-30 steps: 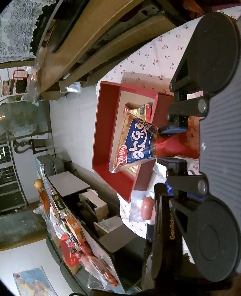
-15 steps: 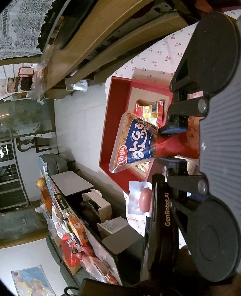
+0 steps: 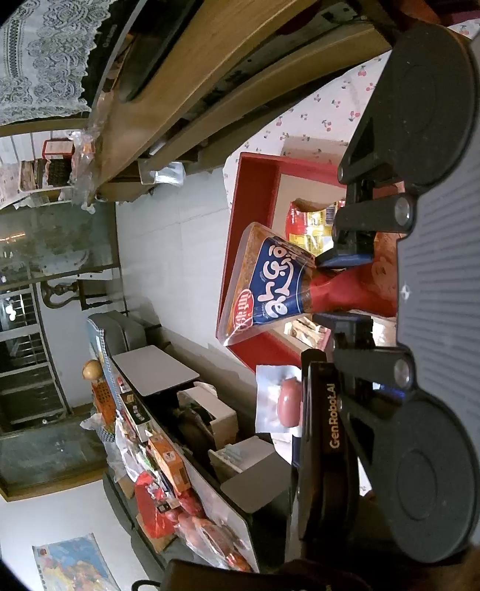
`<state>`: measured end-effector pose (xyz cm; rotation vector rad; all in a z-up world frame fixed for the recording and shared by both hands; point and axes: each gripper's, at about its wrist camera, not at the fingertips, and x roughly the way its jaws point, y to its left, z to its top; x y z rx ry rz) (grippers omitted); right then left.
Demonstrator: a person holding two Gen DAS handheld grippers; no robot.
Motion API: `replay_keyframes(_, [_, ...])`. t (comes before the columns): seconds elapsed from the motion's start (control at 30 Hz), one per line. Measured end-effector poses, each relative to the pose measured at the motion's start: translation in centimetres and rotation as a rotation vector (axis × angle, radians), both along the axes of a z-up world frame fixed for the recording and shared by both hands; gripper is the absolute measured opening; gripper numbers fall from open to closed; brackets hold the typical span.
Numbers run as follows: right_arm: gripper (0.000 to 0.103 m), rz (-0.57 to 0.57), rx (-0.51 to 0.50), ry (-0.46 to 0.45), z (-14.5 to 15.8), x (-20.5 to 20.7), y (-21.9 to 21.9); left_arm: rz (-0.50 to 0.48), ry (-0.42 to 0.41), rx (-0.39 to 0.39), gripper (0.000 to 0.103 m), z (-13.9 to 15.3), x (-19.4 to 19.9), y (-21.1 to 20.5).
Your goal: Organize snacks
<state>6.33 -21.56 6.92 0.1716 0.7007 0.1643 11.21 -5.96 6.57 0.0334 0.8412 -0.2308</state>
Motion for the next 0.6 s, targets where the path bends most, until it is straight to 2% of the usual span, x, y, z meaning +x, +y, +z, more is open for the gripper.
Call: replay_keyframes(0.6, [0.034,-0.025,0.008,0.01,-0.7,4.4,-0.6,0.029,-0.007,0.022,0.073,-0.6,4.1,-0.9])
